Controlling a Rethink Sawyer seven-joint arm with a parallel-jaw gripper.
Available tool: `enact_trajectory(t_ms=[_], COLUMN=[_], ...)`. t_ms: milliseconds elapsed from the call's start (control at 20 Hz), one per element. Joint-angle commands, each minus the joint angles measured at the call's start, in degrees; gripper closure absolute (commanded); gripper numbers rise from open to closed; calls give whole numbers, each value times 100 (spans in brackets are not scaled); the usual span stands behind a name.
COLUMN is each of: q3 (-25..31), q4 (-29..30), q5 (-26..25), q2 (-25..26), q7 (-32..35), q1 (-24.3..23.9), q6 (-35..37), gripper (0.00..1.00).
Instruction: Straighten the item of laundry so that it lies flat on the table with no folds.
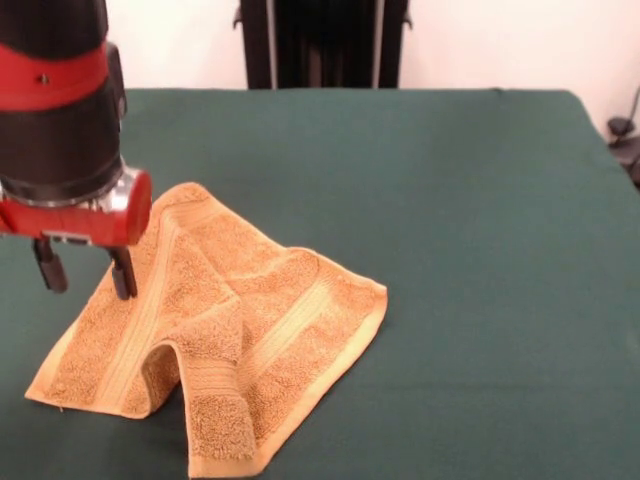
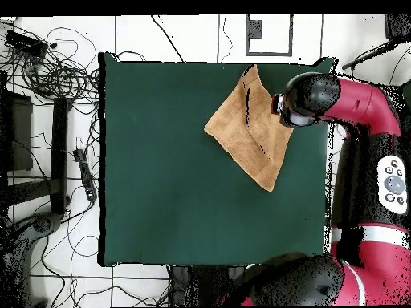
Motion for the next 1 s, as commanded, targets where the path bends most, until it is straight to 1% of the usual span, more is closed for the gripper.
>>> enact_trajectory(t_ms=[50, 400, 1000], q3=[322, 264, 294], q4=[-584, -512, -579], q5=[-348, -255, -291], q2=[1131, 1041, 1115], q7=[-1073, -1146, -1320], q1=[41, 18, 16], q6=[-338, -230, -295], gripper=[0, 0, 0])
